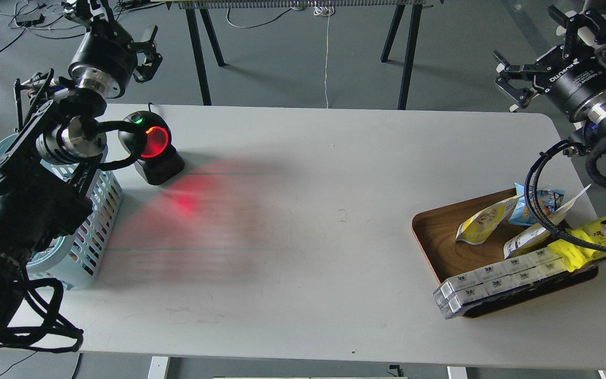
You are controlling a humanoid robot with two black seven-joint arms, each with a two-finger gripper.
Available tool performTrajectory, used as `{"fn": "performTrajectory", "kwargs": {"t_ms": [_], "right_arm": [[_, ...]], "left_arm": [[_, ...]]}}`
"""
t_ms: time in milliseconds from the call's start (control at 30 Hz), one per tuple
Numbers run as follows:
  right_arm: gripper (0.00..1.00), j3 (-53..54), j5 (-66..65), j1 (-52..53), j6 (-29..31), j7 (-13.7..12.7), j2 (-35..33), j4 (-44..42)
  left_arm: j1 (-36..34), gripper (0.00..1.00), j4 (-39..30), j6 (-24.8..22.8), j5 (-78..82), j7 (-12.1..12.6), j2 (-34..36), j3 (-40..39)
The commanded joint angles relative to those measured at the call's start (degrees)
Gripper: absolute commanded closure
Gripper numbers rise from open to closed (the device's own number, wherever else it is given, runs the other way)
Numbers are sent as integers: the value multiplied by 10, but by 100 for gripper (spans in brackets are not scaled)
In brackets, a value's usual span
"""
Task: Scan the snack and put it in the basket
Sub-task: 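Raise the right gripper and move it toward the wooden tray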
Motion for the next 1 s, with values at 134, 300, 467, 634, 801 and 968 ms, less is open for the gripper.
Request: {"fn": "performTrajectory", "kwargs": {"t_ms": [134,300,467,634,801,968], "right_arm": [[1,0,0,1,-4,0,1,0],[1,0,0,2,-4,0,1,0],[1,-1,-1,6,-6,0,1,0],[1,-1,-1,10,-26,0,9,1],[1,-3,-1,9,-47,0,18,1],[1,-7,-1,16,-51,-1,18,4]], "left_arm": [[-2,0,-7,-5,-1,-35,0,1],[-1,0,-6,-2,0,-34,1,2],[-1,0,-4,-3,0,-35,3,2],[1,0,-4,-4,0,-36,4,0],[3,0,-4,-5,-1,-35,8,-2],[4,0,-4,-5,-2,-32,10,-7]]}}
